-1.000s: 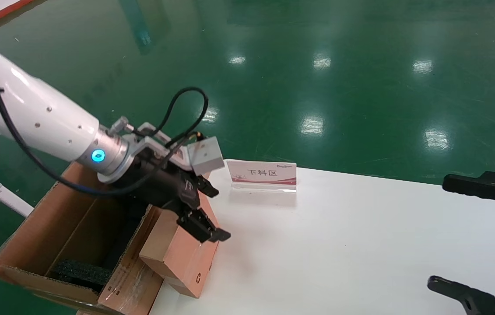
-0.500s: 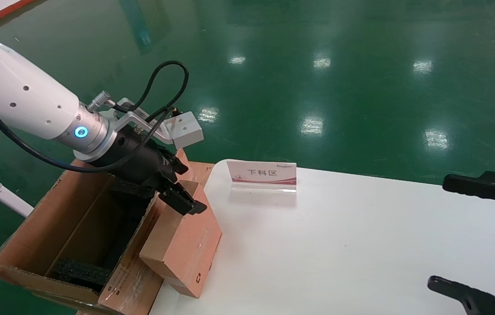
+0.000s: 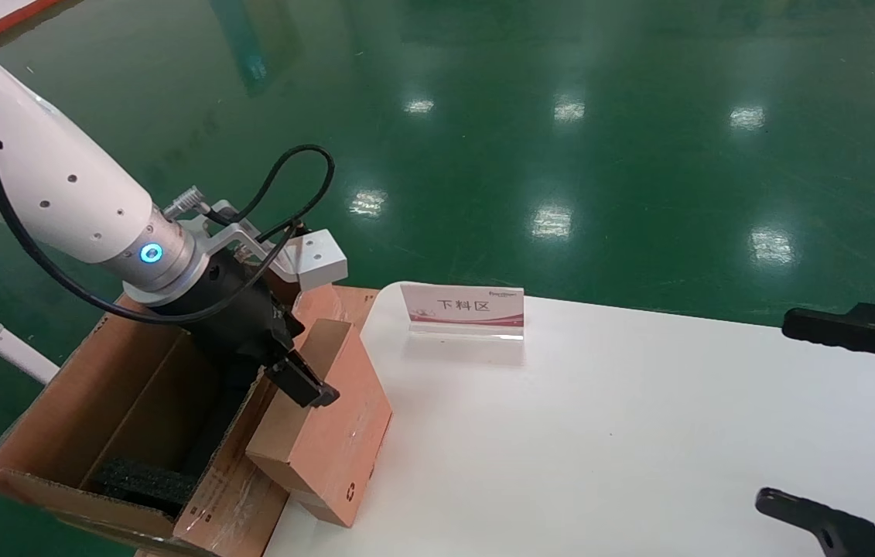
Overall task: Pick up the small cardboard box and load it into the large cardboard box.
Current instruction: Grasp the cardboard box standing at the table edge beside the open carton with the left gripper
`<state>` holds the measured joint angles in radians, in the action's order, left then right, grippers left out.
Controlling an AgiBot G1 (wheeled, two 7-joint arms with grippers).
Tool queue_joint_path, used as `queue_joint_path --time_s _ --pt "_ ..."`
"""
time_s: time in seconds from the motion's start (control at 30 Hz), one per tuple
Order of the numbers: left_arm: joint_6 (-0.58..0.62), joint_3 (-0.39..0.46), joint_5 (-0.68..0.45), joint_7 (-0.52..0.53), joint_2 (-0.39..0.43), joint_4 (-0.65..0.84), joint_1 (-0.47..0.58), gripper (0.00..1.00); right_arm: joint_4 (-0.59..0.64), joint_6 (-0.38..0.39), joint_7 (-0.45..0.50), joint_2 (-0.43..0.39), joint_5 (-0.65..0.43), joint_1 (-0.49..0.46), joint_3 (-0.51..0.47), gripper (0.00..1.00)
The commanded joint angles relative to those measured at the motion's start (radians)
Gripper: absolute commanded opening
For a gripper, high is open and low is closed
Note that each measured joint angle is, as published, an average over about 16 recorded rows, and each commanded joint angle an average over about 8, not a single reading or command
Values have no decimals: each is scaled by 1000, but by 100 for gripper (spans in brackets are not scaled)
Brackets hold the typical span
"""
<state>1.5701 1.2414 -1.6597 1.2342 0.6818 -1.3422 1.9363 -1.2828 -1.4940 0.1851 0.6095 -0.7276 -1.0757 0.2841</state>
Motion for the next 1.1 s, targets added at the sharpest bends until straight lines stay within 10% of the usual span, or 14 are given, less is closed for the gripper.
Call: queue_joint_path --time_s 0.03,0.8,1.1 --pt "-1 27 7 12 0 -1 10 100 0 0 0 0 0 0 0 100" --pt "-45 164 -17 77 29 -1 29 100 0 1 -1 -1 0 0 1 100" --pt "-43 158 -15 73 29 -1 28 0 0 1 -1 -1 1 0 1 96"
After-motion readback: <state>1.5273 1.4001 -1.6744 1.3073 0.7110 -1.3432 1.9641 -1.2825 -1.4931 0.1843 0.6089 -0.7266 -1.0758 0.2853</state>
